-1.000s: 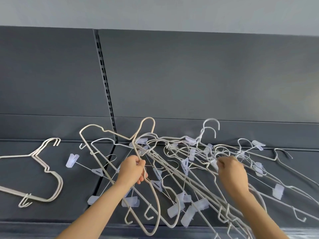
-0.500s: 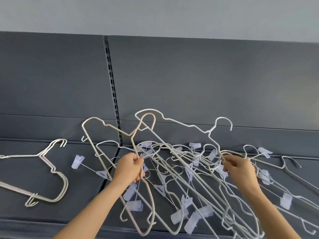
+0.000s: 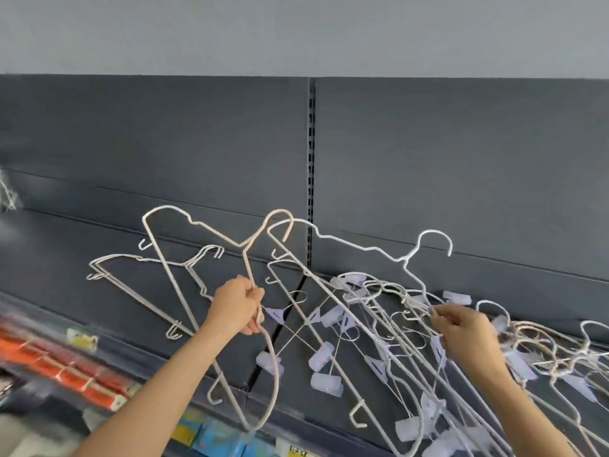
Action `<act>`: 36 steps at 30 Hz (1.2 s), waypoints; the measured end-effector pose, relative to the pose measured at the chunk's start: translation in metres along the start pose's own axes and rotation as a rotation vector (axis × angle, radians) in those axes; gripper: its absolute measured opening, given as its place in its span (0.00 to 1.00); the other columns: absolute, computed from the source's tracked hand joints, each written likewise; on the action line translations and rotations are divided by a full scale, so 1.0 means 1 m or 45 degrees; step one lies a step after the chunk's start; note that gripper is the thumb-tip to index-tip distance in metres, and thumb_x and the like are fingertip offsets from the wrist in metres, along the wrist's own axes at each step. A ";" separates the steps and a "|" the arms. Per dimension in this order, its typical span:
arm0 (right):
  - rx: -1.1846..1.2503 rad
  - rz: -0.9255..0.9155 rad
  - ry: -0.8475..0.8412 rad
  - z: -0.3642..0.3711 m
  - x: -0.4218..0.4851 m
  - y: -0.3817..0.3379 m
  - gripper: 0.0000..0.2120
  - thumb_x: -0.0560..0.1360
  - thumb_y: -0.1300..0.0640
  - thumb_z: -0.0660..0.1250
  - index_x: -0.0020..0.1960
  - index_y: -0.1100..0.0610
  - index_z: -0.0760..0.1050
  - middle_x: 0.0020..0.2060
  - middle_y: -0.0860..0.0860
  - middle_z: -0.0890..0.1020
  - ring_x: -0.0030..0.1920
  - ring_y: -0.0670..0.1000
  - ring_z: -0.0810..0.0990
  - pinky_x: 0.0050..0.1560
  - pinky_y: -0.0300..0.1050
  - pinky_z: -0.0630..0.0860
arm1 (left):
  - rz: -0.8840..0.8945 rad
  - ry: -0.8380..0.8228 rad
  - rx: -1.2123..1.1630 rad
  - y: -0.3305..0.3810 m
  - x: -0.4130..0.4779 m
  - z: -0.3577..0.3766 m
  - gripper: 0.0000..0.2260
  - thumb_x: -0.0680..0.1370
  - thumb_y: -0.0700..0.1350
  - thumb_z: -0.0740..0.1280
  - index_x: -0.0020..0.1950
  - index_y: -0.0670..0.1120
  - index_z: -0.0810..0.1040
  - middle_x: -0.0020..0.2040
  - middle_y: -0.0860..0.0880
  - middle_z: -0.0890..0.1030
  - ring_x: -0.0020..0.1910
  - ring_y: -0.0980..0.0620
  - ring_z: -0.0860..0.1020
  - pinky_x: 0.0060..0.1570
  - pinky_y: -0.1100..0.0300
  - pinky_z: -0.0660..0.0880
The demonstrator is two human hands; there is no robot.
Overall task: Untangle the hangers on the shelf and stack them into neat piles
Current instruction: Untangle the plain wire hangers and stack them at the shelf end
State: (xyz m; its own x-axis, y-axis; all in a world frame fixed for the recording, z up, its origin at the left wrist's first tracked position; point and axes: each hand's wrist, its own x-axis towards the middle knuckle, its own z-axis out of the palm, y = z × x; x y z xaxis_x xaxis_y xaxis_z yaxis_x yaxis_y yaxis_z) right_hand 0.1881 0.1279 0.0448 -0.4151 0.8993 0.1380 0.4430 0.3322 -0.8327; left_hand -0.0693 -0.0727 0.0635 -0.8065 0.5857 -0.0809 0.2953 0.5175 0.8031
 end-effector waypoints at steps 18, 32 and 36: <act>-0.153 -0.061 -0.436 0.324 0.009 -0.179 0.11 0.71 0.67 0.60 0.32 0.63 0.75 0.29 0.56 0.74 0.32 0.54 0.69 0.35 0.45 0.66 | -0.282 0.019 -0.017 -0.127 0.112 -0.187 0.14 0.79 0.41 0.61 0.34 0.39 0.74 0.25 0.44 0.80 0.20 0.50 0.78 0.20 0.64 0.74; -0.709 -0.001 -0.430 0.425 0.014 -0.212 0.14 0.72 0.67 0.57 0.30 0.56 0.61 0.41 0.55 0.78 0.42 0.56 0.74 0.38 0.41 0.68 | -0.438 -0.063 -0.010 -0.175 0.189 -0.213 0.12 0.78 0.40 0.63 0.35 0.37 0.75 0.29 0.40 0.80 0.20 0.49 0.78 0.18 0.65 0.72; -0.824 -0.071 -0.466 0.429 0.014 -0.208 0.09 0.74 0.65 0.56 0.41 0.58 0.74 0.46 0.54 0.82 0.40 0.54 0.73 0.38 0.41 0.68 | -0.444 -0.061 0.023 -0.184 0.202 -0.217 0.13 0.77 0.39 0.62 0.34 0.37 0.75 0.25 0.42 0.80 0.21 0.47 0.79 0.19 0.64 0.74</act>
State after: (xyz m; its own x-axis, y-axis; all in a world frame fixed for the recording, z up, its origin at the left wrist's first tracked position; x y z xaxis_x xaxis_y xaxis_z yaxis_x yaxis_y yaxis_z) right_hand -0.2508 -0.0506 -0.0101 -0.6387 0.7615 -0.1105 0.7459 0.5774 -0.3321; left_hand -0.3977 -0.1848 0.0273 -0.8354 0.4005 -0.3765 0.0158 0.7021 0.7119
